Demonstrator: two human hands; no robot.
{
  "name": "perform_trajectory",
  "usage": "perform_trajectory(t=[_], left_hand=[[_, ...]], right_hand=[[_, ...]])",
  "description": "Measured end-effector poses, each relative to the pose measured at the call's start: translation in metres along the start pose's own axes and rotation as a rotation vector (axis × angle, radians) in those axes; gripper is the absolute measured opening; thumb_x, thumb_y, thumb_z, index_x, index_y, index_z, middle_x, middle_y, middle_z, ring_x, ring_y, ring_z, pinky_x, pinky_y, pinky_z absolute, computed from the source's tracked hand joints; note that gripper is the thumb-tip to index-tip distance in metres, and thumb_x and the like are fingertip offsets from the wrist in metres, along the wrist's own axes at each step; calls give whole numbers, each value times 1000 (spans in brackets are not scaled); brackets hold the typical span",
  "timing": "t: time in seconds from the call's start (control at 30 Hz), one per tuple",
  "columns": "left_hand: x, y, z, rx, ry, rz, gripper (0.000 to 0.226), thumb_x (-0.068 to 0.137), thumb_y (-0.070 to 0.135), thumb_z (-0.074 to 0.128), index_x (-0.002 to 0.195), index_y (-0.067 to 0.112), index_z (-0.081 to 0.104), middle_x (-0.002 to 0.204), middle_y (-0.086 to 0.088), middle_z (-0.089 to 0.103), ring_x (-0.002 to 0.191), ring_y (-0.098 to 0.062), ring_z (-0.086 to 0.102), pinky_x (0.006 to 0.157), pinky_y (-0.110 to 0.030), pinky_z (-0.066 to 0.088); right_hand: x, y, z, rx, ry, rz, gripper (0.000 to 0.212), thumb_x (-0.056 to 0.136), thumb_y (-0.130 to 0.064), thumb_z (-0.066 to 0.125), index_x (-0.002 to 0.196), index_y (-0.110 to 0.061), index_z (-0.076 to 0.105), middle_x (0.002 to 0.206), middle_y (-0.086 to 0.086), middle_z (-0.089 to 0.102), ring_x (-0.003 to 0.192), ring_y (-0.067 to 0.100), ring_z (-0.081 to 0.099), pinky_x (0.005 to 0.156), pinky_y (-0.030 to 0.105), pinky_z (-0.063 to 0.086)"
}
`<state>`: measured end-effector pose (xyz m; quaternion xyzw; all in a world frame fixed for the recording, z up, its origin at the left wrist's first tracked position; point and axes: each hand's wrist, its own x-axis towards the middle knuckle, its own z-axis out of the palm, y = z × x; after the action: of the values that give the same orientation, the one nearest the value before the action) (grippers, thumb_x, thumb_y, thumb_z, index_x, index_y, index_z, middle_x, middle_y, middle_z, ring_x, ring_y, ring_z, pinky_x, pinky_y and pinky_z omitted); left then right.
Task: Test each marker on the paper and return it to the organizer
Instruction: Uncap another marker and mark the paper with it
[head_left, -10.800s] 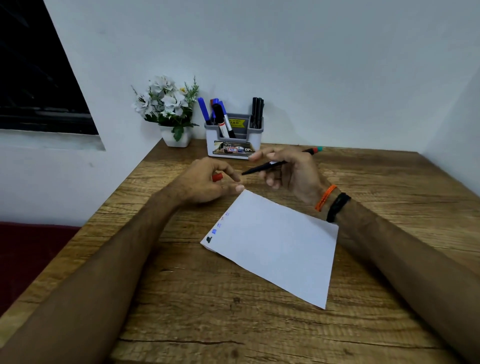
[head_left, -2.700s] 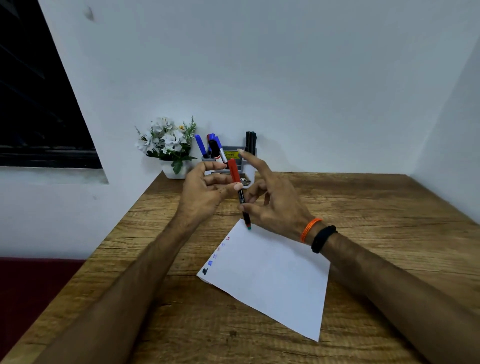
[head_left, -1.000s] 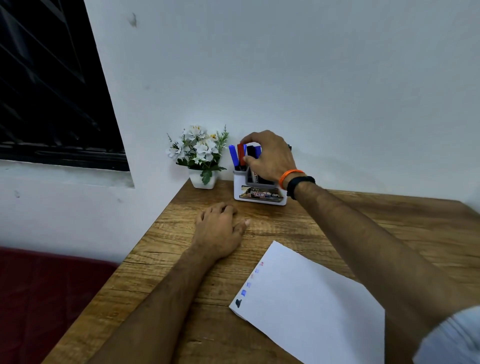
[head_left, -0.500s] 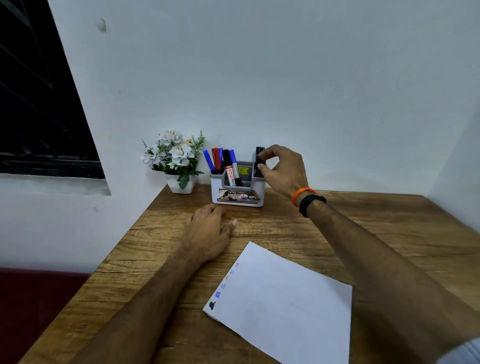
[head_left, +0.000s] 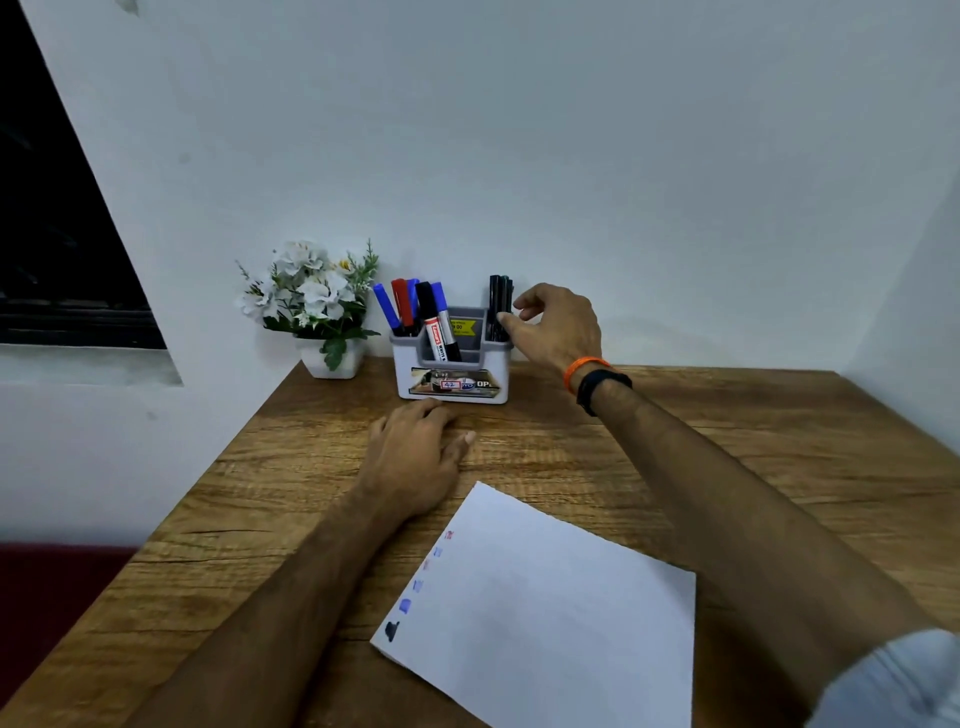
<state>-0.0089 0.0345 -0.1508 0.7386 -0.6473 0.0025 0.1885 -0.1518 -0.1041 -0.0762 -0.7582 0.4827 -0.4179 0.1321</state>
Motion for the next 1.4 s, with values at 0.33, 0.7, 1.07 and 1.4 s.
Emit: perform_trajectory(t=[0.33,0.7,1.07,1.4], left_hand=[[0,1,-1,4,3,-5,53,96,53,37,139,23,47,147,1,42,136,-19,34,113,-46,26],[-11,9,-17,-168,37,-2,47,95,46,47,133,19,51,135,-1,54,124,-17,47,106,-42,38],[-45,38,-67,-1037,185,-4,34,85,41,62,99,11,68,82,3,72,69,-7,65,59,-26,52],[-51,36,-71,-1198,64,-57,6,85,12,66,85,6,66,78,-6,73,71,-15,68,62,-21,58]], right_hand=[[10,-6,17,58,39,136,20,78,-39,79,78,-21,71,96,0,73,95,17,65,78,31,54],[-6,-45,-38,511,205,-52,15,82,-26,79,86,-15,69,74,-9,70,69,2,67,70,24,58],[-117,-33,-62,477,-277,-81,15,79,-32,82,87,-22,74,75,1,73,70,12,70,71,32,58],[-143,-13,-62,438,-510,24,26,74,-29,86,92,-15,73,74,0,75,65,6,69,64,24,53]])
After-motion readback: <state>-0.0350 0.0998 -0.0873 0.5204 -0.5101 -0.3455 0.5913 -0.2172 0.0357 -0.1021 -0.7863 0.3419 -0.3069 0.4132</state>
